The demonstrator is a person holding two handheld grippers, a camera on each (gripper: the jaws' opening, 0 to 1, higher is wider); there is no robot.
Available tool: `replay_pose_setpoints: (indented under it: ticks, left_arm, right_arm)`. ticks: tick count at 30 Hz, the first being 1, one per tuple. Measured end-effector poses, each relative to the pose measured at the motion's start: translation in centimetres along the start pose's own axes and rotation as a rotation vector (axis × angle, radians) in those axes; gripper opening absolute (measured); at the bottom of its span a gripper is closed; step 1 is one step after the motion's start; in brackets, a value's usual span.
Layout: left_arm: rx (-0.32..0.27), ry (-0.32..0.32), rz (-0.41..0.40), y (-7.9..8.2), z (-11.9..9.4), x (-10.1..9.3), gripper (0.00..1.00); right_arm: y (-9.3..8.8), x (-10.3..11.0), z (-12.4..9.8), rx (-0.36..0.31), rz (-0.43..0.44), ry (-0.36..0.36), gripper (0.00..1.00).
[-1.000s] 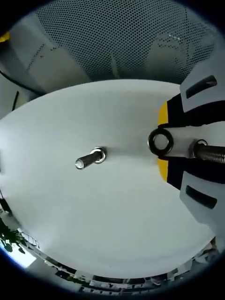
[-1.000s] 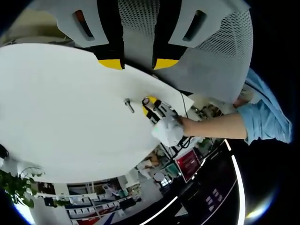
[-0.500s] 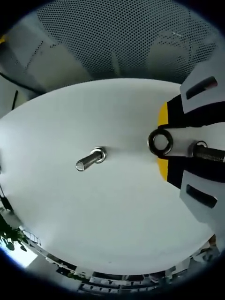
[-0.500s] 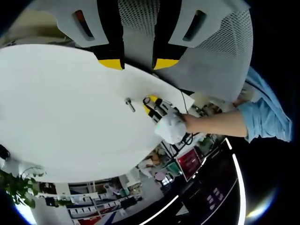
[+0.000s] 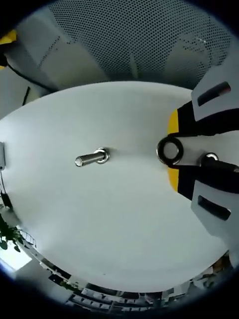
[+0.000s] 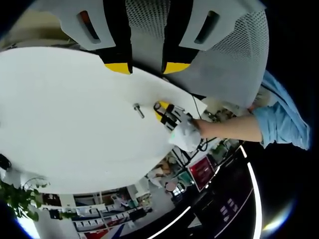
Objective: Place the washer onto the threaded stud by aligning its center hole with the stud, sliding it down to the base, and recovering from edge contact or off-axis alignment until the washer reaches the visible bottom stop.
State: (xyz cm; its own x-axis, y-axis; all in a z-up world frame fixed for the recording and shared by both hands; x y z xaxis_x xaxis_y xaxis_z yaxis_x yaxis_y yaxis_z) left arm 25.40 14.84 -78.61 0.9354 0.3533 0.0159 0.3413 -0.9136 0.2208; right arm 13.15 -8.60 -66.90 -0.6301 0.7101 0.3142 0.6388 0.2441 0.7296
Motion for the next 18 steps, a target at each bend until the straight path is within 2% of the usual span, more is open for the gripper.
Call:
replay_pose_setpoints:
  ticks: [10, 18]
  left_arm:
    - [-0.010, 0.004, -0.027, 0.4, -0.8, 0.9, 0.19]
    - [-0.008, 0.019, -0.047, 0.9, -2.7, 1.4, 0.19]
  right_arm:
    - [0.0, 0.0, 0.0, 0.007, -0.001, 0.003, 0.26]
    - [0.0, 0.0, 0.0, 0.006, -0.003, 0.003, 0.26]
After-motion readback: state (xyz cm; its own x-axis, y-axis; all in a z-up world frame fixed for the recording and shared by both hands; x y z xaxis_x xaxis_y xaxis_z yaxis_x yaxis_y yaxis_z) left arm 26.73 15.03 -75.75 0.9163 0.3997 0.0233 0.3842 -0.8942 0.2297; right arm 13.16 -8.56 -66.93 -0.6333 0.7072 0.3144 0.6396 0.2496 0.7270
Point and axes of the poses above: the point that each gripper's makers call its tool centre point, and the gripper's own axes: z roughly forward along the fingers, x roughly to its left, y roughly out of its top, the point moved 5 cm from there along -z, roughly backward along the fingers, and after that the axes turned 11 degrees about -z, right-handed, at the moved point
